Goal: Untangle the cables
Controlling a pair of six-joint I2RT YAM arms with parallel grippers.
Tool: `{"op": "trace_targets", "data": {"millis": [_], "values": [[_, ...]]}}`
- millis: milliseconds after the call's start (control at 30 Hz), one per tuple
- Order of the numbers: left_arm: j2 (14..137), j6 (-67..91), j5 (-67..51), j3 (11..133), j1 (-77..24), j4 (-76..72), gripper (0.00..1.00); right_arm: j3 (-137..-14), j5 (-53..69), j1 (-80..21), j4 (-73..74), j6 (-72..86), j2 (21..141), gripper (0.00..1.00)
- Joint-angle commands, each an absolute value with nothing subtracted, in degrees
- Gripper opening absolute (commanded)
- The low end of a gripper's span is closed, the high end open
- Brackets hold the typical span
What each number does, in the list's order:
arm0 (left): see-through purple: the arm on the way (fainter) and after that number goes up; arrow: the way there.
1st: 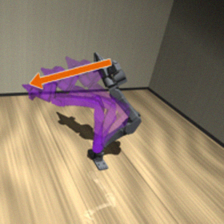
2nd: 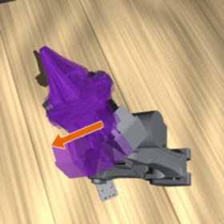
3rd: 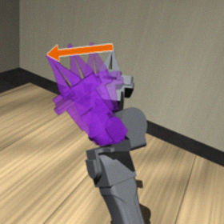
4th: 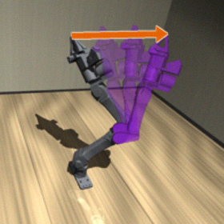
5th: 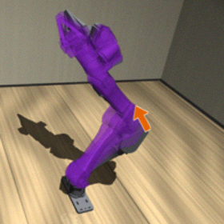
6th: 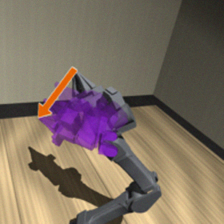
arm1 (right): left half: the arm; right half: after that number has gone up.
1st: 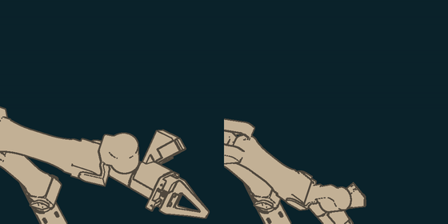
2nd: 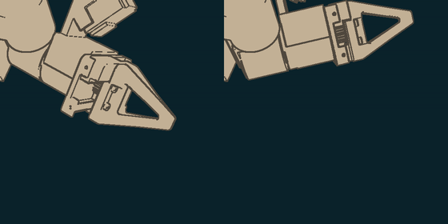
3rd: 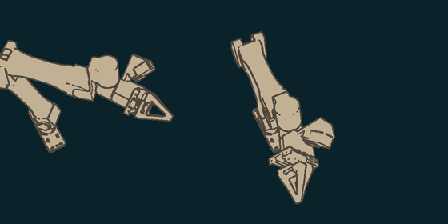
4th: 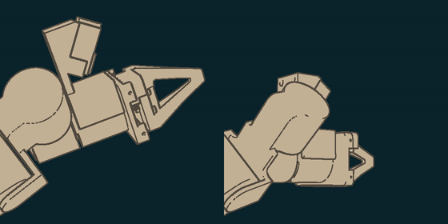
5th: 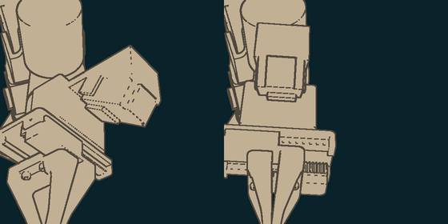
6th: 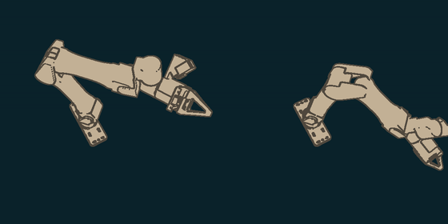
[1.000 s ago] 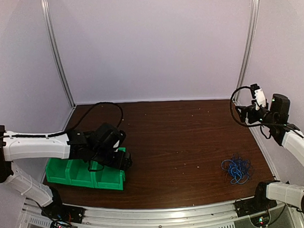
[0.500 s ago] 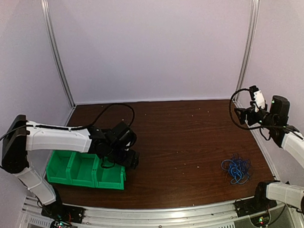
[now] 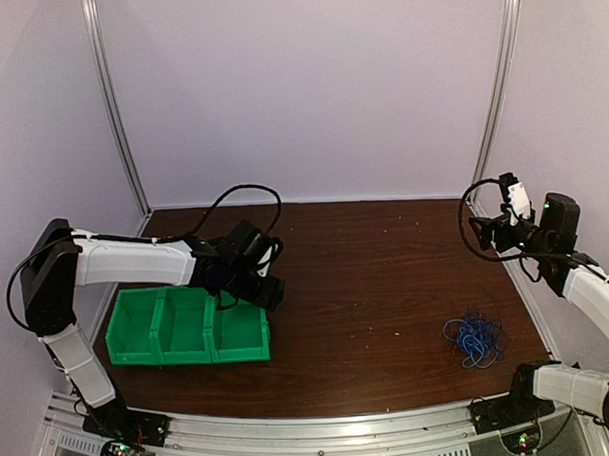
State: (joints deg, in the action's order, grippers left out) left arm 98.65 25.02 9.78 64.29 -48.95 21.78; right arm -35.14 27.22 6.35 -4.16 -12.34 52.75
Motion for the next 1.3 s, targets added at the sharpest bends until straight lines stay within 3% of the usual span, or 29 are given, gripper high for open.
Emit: {"op": "trace_targets", "data": {"millis": [0,267,500,700,1000,1100,1267], "values": [[103.87,20.43,6.73,70.08,-48.09,14.51,0.66,-34.56,27.51,6.93,-5.78,-12.98,52.59,1.0],[117.06,15.63,4.34,85.55,-47.9,9.93,0.58,-34.12,27.01,7.03,-6.24,-13.3,52.78,1.0],[129.59,12.33,0.18,102.83,-47.4,11.93,0.57,-35.92,22.76,7.05,-5.0,-13.05,53.3,1.0],[136.12,12.21,-2.92,114.7,-46.58,15.92,0.61,-47.34,26.97,7.12,17.48,-27.11,59.18,1.0],[121.12,11.41,1.81,111.48,-48.96,21.59,0.85,-47.76,33.14,6.95,53.47,-56.06,52.23,1.0],[113.27,12.2,2.89,103.11,-50.25,20.86,0.86,-45.58,29.26,6.69,60.9,-64.94,52.46,1.0],[102.22,15.63,0.01,86.44,-50.54,13.44,0.83,-41.31,21.22,4.38,60.9,-68.19,56.51,0.99]]}}
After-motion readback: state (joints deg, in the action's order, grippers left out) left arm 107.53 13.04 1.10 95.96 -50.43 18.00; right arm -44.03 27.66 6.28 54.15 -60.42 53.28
